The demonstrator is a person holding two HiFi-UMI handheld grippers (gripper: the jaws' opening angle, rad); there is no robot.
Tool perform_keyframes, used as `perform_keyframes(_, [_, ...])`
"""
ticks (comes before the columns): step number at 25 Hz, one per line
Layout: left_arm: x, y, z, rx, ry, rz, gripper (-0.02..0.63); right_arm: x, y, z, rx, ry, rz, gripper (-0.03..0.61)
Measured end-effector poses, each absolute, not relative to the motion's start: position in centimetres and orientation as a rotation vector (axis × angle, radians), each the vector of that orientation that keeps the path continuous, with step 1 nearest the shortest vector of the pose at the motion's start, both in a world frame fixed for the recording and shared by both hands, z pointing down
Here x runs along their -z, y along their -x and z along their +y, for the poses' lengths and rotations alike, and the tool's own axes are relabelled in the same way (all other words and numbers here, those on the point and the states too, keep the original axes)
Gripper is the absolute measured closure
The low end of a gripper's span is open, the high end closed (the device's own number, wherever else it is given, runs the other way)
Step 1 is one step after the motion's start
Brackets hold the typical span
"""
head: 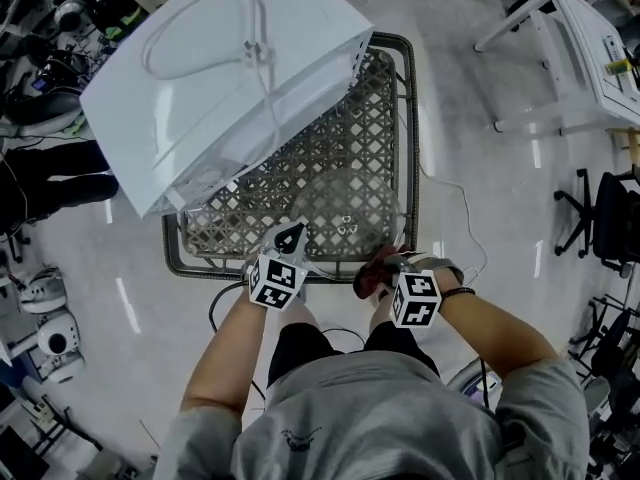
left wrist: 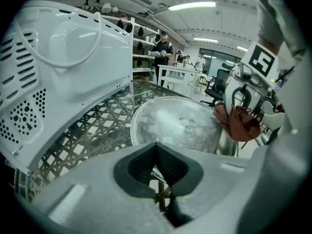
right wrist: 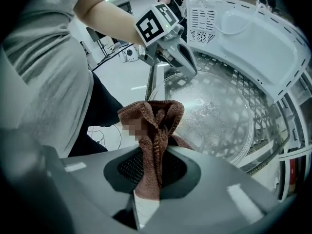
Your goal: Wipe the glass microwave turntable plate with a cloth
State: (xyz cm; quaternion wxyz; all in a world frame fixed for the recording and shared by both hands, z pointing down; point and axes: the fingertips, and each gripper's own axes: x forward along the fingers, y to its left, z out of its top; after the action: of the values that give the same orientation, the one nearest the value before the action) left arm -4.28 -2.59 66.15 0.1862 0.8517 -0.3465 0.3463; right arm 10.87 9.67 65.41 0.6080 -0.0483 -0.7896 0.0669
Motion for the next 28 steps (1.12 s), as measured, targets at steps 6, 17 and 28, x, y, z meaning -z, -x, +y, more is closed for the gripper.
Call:
perform_keyframes(6, [-66.0,3.9,-3.2,-1.056,-2.334,-0.969,0.615,-65.1,-10.1,9.8,-0.181,0.093,-1.857,0.509])
perform_keyframes(17, [-57.0,2.1,-5.2,-0.86,-2.366,-1.008,0.614,-55.0,-10.5,2.9,-0.324,-0.223,-2.072,0.509])
perform_keyframes(28, [-42.3,4.6,-6.0,-0.496,-2.51,-1.136,0.614,-44.1,-15.9,-2.9,-0.487,-0.608,-2.311,0.509])
